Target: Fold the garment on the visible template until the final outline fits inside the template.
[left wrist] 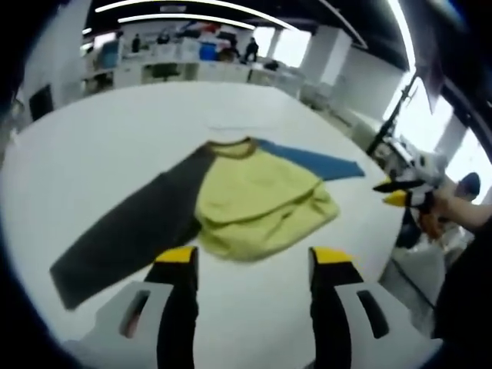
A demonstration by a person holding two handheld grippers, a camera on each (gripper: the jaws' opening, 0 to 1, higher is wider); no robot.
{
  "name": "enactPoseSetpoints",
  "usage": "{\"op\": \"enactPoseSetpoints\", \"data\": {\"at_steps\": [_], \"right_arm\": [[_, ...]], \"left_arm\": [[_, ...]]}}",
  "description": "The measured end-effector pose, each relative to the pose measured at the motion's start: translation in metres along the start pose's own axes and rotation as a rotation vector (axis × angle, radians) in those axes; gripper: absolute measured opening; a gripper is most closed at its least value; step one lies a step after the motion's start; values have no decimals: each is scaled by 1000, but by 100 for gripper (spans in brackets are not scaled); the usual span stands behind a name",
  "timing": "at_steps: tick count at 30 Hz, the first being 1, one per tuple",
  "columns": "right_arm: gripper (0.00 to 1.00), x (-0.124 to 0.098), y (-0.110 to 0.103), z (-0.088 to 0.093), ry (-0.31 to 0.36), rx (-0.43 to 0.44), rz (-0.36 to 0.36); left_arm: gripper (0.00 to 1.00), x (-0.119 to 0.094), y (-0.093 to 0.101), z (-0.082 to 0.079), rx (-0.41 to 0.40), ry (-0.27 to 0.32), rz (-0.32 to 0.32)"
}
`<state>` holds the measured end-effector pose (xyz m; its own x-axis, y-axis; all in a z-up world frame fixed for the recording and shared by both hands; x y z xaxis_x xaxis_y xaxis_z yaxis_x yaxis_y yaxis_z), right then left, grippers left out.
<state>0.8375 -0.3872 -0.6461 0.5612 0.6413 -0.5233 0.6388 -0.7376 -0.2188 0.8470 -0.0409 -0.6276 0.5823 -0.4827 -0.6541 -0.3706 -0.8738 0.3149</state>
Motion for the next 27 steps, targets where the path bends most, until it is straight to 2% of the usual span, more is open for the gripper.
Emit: {"op": "enactPoseSetpoints", "data": {"at_steps": [4, 15, 27], "right_arm": [[30, 14, 4, 7, -25, 4, 16], [24, 41, 13, 12, -61, 13, 27], [18, 64, 23, 19, -90, 51, 54]], "left_arm": [[45, 11, -7, -2, -9, 6, -16], [32, 38, -22, -8, 2, -9, -56], [26, 60, -32, -13, 9, -29, -68]]}}
Point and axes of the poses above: the point that each gripper's makers call its tool centre point, and the gripper's own axes: x roughly forward along the fingers, y roughly to its right, z roughly out of its underside, the point moved 6 cm from there along -x, roughly backward along the fingers, and after that the axes turned 4 degrees about -x, right-handed, at the moved point
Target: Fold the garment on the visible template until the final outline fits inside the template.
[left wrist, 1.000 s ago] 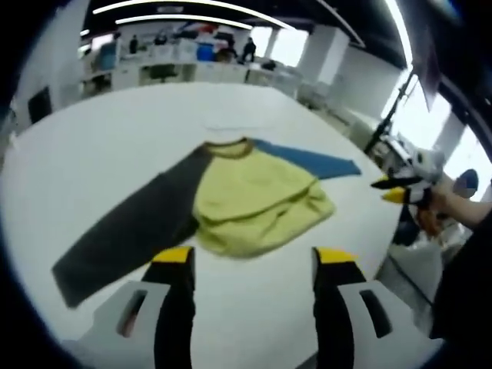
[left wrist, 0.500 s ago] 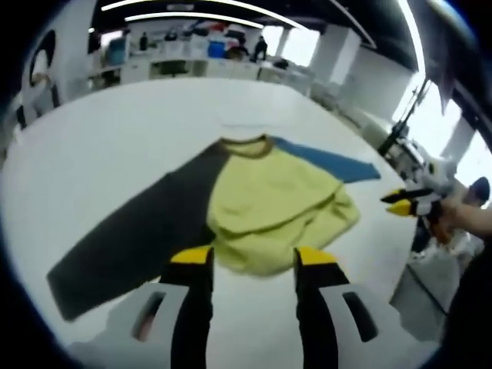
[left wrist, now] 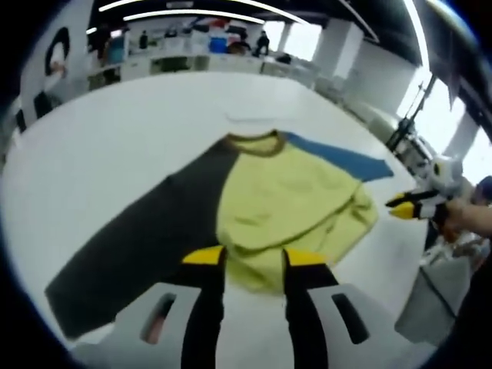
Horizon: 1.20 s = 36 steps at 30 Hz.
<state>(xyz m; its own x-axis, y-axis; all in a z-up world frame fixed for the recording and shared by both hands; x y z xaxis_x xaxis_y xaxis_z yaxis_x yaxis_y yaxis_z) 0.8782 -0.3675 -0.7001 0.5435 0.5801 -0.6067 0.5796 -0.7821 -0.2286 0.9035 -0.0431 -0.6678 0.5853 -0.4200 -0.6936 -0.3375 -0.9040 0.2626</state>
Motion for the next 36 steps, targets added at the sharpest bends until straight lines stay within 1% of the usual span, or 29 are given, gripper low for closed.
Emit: {"op": "enactPoseSetpoints", "data": {"at_steps": [5, 13, 24, 36], "right_arm": [[17, 11, 4, 3, -14, 21, 16], [17, 23, 7, 4, -23, 60, 35], [16, 34, 11, 0, -17, 103, 53], [10, 41, 9, -6, -4, 114, 55]], "left_arm": [[24, 8, -2, -2, 2, -12, -8], [21, 21, -3, -1, -3, -31, 0], [18, 29, -6, 0, -7, -46, -1], [13, 34, -10, -3, -12, -39, -3]]}}
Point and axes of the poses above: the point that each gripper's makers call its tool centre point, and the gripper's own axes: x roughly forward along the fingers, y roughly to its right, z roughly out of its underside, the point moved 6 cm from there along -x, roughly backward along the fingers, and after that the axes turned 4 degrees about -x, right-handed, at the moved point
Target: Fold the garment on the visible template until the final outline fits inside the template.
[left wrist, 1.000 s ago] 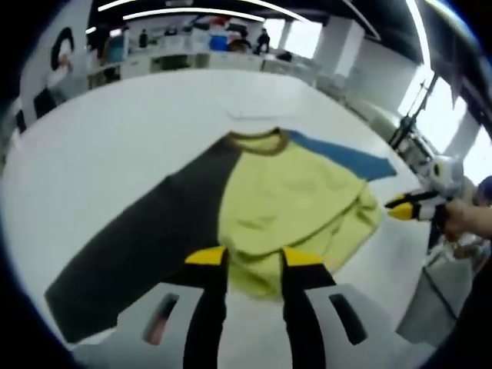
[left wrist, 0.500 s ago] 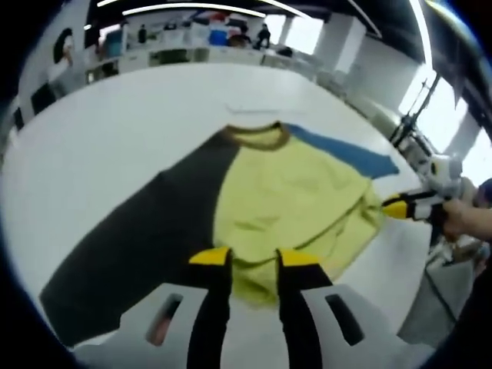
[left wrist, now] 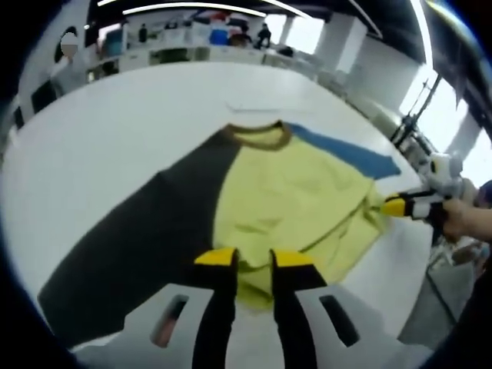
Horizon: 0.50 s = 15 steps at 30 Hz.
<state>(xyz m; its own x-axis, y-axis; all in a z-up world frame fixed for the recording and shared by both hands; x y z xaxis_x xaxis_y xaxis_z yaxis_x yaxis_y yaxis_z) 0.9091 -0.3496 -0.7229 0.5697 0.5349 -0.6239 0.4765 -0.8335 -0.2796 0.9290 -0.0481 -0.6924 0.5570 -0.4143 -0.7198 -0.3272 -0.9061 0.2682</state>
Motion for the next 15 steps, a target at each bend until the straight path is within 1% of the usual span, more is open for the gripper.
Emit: {"op": "enactPoseSetpoints", "data": {"at_steps": [3, 8, 15], "right_arm": [[6, 0, 1, -1, 4, -2, 3], [5, 0, 2, -1, 5, -1, 3], [3, 1, 2, -2, 11, -4, 2]], "left_arm": [[11, 1, -1, -1, -1, 3, -2], [8, 1, -2, 2, 4, -8, -8], [6, 2, -11, 10, 5, -42, -39]]}}
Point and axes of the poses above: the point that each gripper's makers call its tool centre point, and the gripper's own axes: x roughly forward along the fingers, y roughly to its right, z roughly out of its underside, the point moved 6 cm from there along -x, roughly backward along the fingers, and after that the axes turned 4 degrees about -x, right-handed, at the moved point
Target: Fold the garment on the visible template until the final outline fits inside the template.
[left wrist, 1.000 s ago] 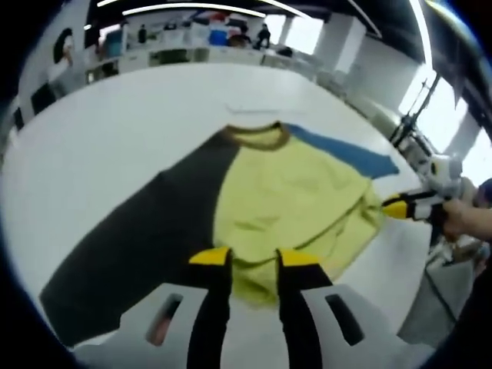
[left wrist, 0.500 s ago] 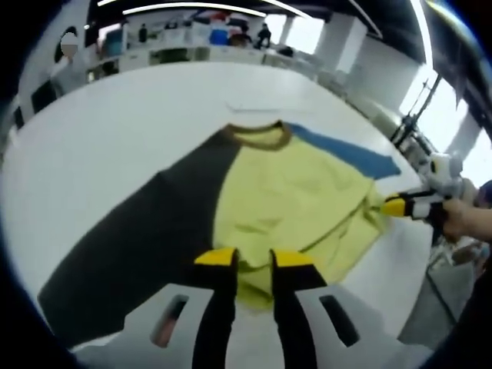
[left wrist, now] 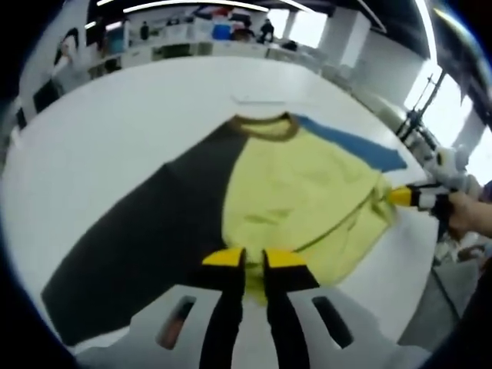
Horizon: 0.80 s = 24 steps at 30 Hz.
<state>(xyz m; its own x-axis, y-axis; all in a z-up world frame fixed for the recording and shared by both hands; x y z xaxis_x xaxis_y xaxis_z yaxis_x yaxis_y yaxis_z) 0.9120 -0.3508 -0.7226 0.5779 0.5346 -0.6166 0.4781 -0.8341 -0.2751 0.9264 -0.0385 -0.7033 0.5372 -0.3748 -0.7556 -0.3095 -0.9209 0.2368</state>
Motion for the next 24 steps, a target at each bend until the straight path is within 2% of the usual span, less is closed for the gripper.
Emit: {"op": "enactPoseSetpoints", "data": {"at_steps": [9, 15, 19, 24], "right_arm": [[2, -4, 1, -2, 10, -17, 2], [2, -5, 1, -1, 7, -18, 2], [2, -4, 1, 0, 6, -17, 3], [2, -4, 2, 0, 4, -18, 3]], "left_arm": [[0, 2, -2, 7, 12, -30, -30], [17, 0, 3, 5, -33, -14, -12], [25, -1, 4, 6, -34, -19, -40], [22, -2, 6, 6, -43, -12, -28]]}}
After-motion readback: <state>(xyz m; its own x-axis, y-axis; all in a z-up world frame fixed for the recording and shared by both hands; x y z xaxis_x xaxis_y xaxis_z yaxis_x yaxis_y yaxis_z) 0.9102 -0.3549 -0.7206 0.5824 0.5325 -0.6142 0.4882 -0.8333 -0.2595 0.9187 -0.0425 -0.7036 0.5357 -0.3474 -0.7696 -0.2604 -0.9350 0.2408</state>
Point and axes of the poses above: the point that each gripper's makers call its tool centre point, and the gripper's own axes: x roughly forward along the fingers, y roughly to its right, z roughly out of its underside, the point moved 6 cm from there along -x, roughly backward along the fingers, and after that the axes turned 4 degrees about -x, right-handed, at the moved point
